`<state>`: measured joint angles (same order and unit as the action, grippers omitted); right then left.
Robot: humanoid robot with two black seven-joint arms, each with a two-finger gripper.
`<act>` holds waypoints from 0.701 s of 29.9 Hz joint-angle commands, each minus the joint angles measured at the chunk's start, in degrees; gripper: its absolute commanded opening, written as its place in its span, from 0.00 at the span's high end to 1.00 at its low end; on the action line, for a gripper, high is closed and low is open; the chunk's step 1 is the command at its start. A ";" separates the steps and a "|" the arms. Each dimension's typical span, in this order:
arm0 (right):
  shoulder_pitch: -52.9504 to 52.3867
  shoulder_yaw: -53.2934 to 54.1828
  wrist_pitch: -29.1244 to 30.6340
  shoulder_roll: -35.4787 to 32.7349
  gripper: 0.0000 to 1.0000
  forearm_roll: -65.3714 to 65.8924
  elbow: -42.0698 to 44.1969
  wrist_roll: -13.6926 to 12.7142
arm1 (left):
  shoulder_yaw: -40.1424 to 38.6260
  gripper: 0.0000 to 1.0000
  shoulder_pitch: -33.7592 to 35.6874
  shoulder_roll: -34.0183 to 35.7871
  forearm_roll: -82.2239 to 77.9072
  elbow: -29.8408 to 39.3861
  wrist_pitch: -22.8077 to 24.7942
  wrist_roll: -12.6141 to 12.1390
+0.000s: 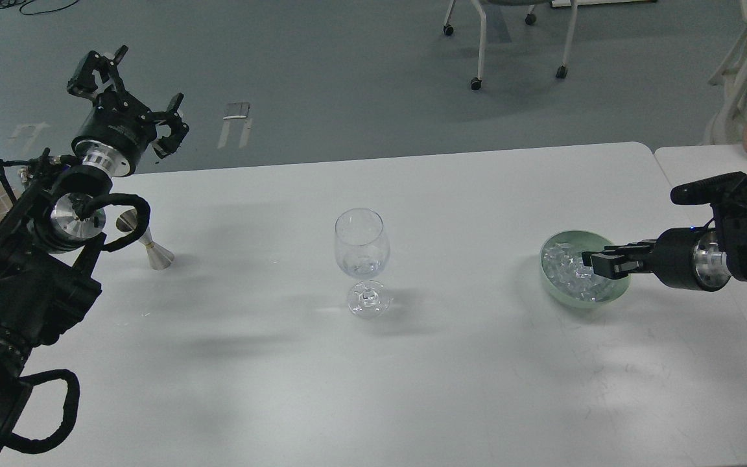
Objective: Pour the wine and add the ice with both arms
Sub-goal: 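Reach the right gripper sideways into the green ice bowl, then close the right gripper on ice cubes in the bowl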
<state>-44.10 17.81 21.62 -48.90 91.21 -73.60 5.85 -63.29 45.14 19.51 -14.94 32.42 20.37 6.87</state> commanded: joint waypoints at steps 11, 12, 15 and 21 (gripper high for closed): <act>0.16 0.03 0.09 3.02 0.55 -0.42 0.21 -0.05 | -0.25 0.02 0.03 0.17 0.00 -0.16 1.60 -0.19; 0.16 0.03 0.09 3.02 0.55 -0.42 0.21 -0.05 | -0.25 0.02 0.03 0.17 0.00 -0.16 1.69 -0.27; 0.42 -0.06 0.09 2.84 0.55 -0.42 -0.05 -0.05 | -0.43 0.02 0.03 0.44 0.00 -0.16 1.69 -0.36; 0.86 -0.14 0.44 2.84 0.55 -0.34 -0.32 -0.14 | -0.78 0.02 0.03 0.44 0.00 -0.16 1.69 -0.45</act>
<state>-43.55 17.68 21.91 -46.04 90.79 -73.89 5.79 -63.92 45.17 19.94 -14.94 32.25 22.06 6.51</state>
